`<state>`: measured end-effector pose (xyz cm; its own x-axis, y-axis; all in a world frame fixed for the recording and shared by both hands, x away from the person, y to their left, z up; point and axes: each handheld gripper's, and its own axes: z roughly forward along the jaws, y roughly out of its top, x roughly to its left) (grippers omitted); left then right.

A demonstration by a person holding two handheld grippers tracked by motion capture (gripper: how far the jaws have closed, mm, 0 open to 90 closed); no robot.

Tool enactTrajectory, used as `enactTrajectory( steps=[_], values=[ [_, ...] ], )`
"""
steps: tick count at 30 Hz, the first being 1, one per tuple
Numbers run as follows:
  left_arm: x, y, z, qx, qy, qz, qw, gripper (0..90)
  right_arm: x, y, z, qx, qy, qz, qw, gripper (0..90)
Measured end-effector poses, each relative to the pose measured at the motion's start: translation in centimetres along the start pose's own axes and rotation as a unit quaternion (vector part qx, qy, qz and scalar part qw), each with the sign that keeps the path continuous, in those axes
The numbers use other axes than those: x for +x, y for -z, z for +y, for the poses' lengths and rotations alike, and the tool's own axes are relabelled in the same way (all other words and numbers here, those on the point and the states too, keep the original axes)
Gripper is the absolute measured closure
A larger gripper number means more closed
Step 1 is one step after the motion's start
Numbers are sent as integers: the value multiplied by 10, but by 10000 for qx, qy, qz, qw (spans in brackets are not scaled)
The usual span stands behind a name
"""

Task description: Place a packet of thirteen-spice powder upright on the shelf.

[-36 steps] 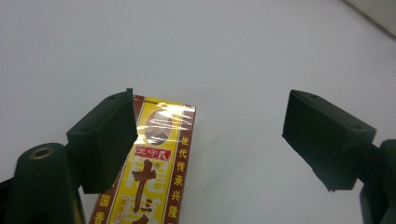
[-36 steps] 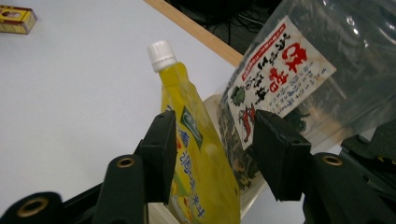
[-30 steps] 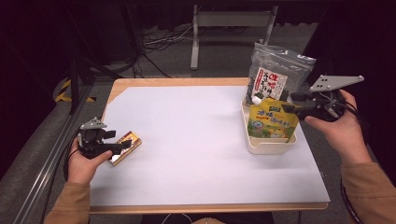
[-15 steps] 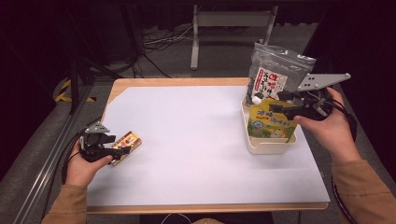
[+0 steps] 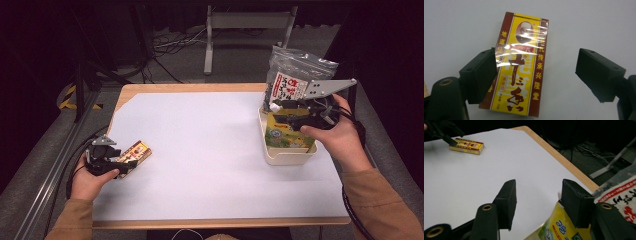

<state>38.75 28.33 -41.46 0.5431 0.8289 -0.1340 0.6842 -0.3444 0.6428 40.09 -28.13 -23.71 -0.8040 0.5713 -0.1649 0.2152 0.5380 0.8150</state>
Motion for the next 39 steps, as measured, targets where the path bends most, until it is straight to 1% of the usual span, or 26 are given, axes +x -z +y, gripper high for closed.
enactTrajectory(
  steps=[1,4,5,9,11,13,16,18,19,20,22,29,30,33,35,38,39],
  values=[
    [2,-2,-1,2,13,73,10000,181,1,-1,1,-17,3,32,10000,464],
    [9,-4,-4,0,122,91,9999,180,4,-7,2,-26,21,114,9999,455],
    [10,-5,-5,-10,196,67,9998,180,4,-9,2,-24,37,133,9999,450],
    [16,-12,-8,-48,238,29,9997,181,6,-14,2,-41,11,196,9998,444],
    [17,-14,-9,-52,198,18,9998,183,7,-17,2,-39,8,231,9997,443],
    [17,-16,-9,-46,215,-8,9998,185,8,-17,2,-35,9,237,9997,442],
    [17,-21,-10,37,175,15,9998,183,10,-20,1,-25,-3,285,9996,443],
    [17,-24,-11,92,192,42,9998,181,10,-21,1,-20,-8,311,9995,443],
    [18,-25,-11,156,184,59,9997,173,11,-22,1,-10,4,326,9995,444],
    [17,-27,-11,211,260,80,9994,156,12,-23,0,-8,2,340,9994,444],
    [19,-28,-12,236,213,195,9993,142,13,-25,0,1,4,364,9993,444],
    [18,-29,-14,174,213,195,9994,150,14,-30,-2,58,-23,405,9992,447],
    [18,-29,-13,182,170,202,9995,164,14,-31,-2,68,-24,408,9991,448],
    [17,-28,-14,171,189,154,9996,195,15,-32,-2,83,-18,418,9991,448],
    [16,-28,-14,154,104,174,9997,252,15,-32,-2,85,-28,429,9990,448],
    [15,-28,-14,190,-7,214,9996,264,15,-33,-1,89,-48,439,9990,448],
    [15,-28,-15,179,-15,239,9996,271,15,-34,-1,89,-55,444,9990,449]
  ],
)
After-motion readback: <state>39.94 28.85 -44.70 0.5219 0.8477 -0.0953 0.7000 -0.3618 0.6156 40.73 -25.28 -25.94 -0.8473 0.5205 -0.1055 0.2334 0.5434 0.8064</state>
